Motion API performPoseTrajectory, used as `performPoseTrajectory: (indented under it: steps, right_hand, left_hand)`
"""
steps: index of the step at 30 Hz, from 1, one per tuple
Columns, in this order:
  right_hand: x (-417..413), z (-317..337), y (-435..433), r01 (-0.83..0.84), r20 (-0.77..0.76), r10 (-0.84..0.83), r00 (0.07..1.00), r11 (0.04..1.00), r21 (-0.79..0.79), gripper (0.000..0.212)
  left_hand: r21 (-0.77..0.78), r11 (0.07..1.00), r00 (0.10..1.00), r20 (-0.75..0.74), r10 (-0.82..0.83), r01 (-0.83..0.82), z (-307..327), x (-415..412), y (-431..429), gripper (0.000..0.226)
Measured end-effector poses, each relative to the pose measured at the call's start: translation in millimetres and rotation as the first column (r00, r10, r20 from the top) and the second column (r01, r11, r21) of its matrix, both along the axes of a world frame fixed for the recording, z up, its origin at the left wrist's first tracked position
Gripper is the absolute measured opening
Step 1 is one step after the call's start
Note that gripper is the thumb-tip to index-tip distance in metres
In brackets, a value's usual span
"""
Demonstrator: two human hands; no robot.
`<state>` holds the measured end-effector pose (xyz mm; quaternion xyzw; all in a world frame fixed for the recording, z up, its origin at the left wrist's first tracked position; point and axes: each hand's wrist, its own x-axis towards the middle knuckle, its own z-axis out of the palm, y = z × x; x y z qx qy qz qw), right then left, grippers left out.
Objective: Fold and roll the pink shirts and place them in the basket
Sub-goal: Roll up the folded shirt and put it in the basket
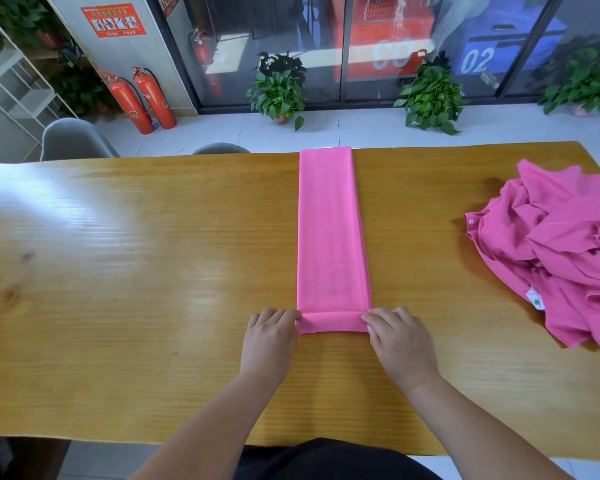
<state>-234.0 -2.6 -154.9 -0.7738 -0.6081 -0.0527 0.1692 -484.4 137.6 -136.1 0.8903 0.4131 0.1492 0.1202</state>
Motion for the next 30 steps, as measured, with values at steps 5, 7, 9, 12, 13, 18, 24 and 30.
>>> performPoseTrajectory:
  steps: [5,7,9,12,13,18,24,30]
  right_hand:
    - [4,3,-3,-0.027,-0.022,0.026,0.999,0.998,-0.056,0.033]
    - [5,4,3,0.008,-0.069,-0.014,0.998,0.996,-0.091,0.038]
    - [6,9,9,0.038,-0.143,-0.057,0.988,0.990,-0.133,0.036]
    - [9,21,14,0.065,-0.302,-0.131,0.944,0.974,-0.218,0.031]
    - [10,24,15,0.064,-0.343,-0.149,0.927,0.967,-0.247,0.031]
    - [20,36,14,0.079,-0.518,-0.254,0.817,0.939,-0.335,0.030]
    - [22,39,8,0.099,-0.600,-0.296,0.743,0.935,-0.340,0.024]
    - [5,33,15,0.073,-0.250,-0.090,0.964,0.994,-0.078,0.004]
  left_hand:
    - [-0.120,0.993,1.000,-0.006,0.005,-0.005,7,-4,-8,0.046]
    - [-0.178,0.981,0.997,-0.012,0.072,-0.073,10,1,-6,0.042]
    - [-0.197,0.973,0.993,-0.019,0.115,-0.116,15,8,-3,0.031]
    - [-0.269,0.953,0.990,-0.008,0.140,-0.136,21,14,2,0.020]
    - [-0.312,0.939,0.988,0.007,0.154,-0.144,21,14,4,0.019]
    - [-0.507,0.858,0.987,0.073,0.140,-0.084,14,7,15,0.016]
    - [-0.574,0.814,0.987,0.063,0.145,-0.083,13,0,24,0.017]
    - [-0.131,0.991,0.998,-0.038,-0.045,0.040,13,12,25,0.025]
